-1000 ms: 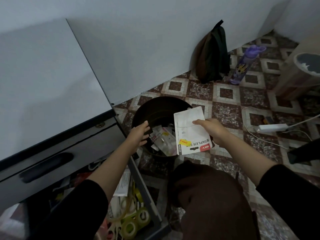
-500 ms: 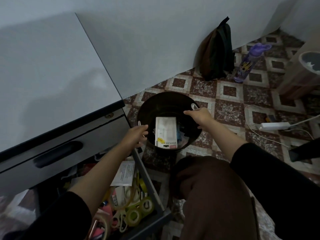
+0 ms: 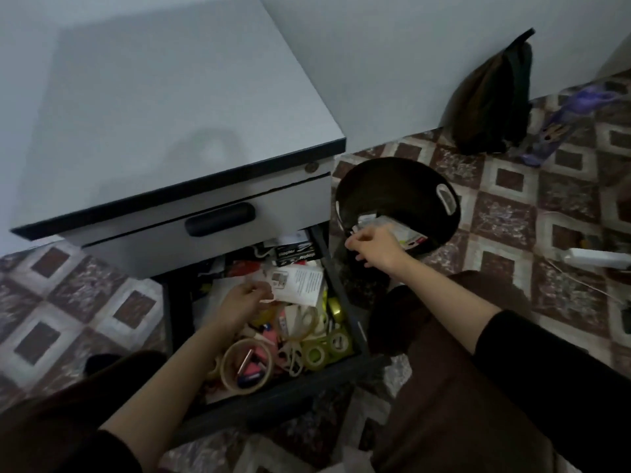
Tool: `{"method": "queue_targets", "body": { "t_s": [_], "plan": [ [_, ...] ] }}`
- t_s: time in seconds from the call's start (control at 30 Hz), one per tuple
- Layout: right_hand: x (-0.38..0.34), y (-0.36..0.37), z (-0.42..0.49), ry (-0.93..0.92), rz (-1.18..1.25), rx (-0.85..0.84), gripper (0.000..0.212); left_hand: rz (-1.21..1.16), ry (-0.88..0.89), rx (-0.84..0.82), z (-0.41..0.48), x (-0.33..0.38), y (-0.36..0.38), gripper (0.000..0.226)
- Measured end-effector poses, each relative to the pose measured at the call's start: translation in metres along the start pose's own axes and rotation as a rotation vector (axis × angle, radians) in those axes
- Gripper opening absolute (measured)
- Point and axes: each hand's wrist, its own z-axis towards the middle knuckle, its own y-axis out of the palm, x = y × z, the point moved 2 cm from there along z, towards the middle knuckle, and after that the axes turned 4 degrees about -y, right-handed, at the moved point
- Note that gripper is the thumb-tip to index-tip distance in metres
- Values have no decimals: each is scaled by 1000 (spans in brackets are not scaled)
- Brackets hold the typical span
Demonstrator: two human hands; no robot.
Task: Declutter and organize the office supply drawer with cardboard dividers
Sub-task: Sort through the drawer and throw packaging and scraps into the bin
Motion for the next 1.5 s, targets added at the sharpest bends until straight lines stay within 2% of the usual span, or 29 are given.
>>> {"method": "queue_targets", "body": {
  "t_s": [0.13, 0.2, 0.33, 0.43, 0.53, 0.67, 0.83, 0.9, 0.97, 1.03, 1.13, 1.23, 1.43, 1.5],
  "plan": [
    [-4, 50, -5, -45, -58, -76, 19, 105, -12, 92, -15, -50, -45, 21],
    [-6, 73, -5, -69, -162, -140, 11, 144, -24, 135, -18, -69, -62, 12],
    [-4, 109, 2, -82, -443, -238, 35, 183, -43, 203, -20, -86, -78, 43],
    [3, 127, 12, -71, -634, -314, 53, 234, -21, 187, -14, -90, -80, 48],
    [6, 135, 22, -86, -773, -321, 63, 278, -1, 166, -1, -92, -82, 51],
    [7, 144, 38, -58, -814, -310, 69, 414, 67, 129, 23, -86, -83, 58],
    [19, 158, 43, -6, -944, -451, 81, 584, 107, 61, 57, -83, -78, 70],
    [29, 162, 41, 26, -966, -490, 82, 662, 105, 29, 63, -85, -74, 82],
    [36, 165, 39, 32, -1008, -503, 82, 695, 60, -7, 68, -90, -71, 103],
    [39, 167, 38, 12, -1050, -480, 77, 687, 20, -30, 72, -96, -69, 112],
    [39, 167, 39, -39, -1040, -410, 67, 763, 14, -3, 72, -101, -62, 108],
    [37, 166, 41, -72, -990, -339, 62, 804, 52, 125, 71, -98, -59, 92],
    [39, 164, 52, -26, -845, -296, 81, 907, 86, 112, 69, -89, -58, 75],
    [37, 163, 53, -36, -844, -270, 80, 956, 114, 87, 67, -87, -58, 71]
  ]
}}
